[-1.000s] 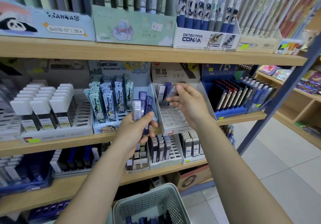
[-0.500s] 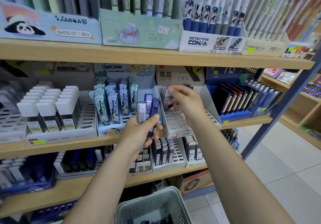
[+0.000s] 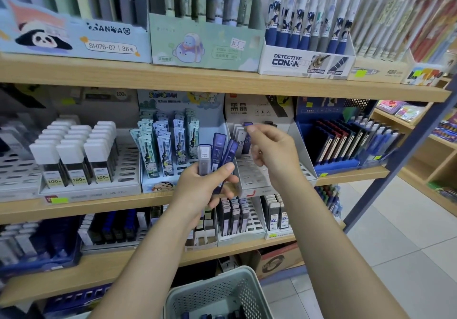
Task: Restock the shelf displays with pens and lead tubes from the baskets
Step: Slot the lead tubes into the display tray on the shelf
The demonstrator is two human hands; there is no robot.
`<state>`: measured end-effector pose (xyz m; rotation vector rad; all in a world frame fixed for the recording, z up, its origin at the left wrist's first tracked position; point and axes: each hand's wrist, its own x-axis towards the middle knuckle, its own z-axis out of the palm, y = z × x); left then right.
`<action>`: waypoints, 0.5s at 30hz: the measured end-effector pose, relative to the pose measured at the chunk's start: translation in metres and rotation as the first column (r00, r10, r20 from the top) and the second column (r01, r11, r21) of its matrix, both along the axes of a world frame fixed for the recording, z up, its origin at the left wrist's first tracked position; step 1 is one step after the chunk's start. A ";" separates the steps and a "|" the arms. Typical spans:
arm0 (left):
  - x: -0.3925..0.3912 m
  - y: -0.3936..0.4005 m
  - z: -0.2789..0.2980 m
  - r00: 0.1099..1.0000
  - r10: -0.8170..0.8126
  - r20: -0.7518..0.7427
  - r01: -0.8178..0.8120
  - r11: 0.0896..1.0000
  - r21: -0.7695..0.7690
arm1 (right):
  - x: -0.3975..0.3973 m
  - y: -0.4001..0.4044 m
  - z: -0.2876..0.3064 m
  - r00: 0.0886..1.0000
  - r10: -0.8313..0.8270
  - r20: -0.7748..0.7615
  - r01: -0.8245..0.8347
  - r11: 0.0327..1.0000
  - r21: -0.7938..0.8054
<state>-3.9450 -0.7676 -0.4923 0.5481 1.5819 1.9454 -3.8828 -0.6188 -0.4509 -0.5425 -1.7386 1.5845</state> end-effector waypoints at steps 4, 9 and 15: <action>0.005 0.002 0.001 1.000 -0.010 0.005 0.010 1.000 0.008 | 0.018 -0.015 -0.012 0.982 0.164 0.093 -0.163 0.986 -0.014; 0.008 0.005 -0.004 0.999 -0.041 -0.027 0.041 0.999 -0.010 | 0.022 -0.015 -0.021 0.984 0.166 0.063 -0.165 0.986 -0.009; 0.009 0.008 -0.004 0.998 -0.055 0.022 0.054 0.998 0.010 | 0.028 -0.004 -0.021 0.931 0.319 -0.178 -0.357 0.898 -0.257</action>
